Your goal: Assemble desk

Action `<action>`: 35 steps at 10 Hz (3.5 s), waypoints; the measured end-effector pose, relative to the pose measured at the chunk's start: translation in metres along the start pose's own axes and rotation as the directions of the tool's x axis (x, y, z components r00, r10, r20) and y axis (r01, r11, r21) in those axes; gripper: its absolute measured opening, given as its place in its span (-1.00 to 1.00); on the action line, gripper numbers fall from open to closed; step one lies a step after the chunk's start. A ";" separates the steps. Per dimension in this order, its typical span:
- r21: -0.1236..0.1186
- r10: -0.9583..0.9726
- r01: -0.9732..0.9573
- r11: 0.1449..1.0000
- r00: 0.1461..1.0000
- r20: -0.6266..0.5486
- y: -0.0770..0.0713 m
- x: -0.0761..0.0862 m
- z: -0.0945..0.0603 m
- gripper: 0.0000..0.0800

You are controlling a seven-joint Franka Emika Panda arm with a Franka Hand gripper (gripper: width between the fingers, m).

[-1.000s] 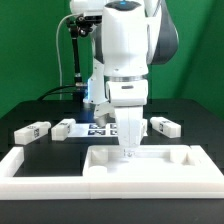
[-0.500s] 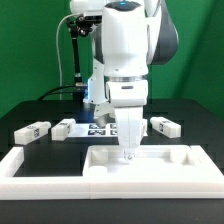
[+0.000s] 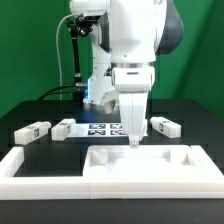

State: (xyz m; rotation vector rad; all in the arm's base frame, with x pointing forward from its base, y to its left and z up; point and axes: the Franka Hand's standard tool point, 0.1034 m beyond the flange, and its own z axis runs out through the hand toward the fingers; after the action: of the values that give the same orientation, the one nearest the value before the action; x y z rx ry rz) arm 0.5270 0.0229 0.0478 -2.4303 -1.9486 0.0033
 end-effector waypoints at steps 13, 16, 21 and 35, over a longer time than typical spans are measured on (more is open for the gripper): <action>0.002 0.695 -0.695 0.719 0.719 0.004 -0.072 0.127 -0.020 0.62; 0.033 0.682 -0.699 0.714 0.705 0.194 -0.084 0.126 -0.017 0.62; 0.070 0.548 -0.720 0.690 0.584 0.599 -0.130 0.118 0.003 0.62; 0.051 0.380 -0.728 0.684 0.414 0.827 -0.148 0.092 0.009 0.62</action>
Offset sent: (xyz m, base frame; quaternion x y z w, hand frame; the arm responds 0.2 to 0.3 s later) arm 0.0028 0.0625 0.0226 -0.0107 -0.0313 0.2939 0.9553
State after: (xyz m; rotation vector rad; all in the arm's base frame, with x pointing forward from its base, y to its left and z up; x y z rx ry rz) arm 0.4025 0.1448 0.0437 -2.8227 -0.8352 1.5472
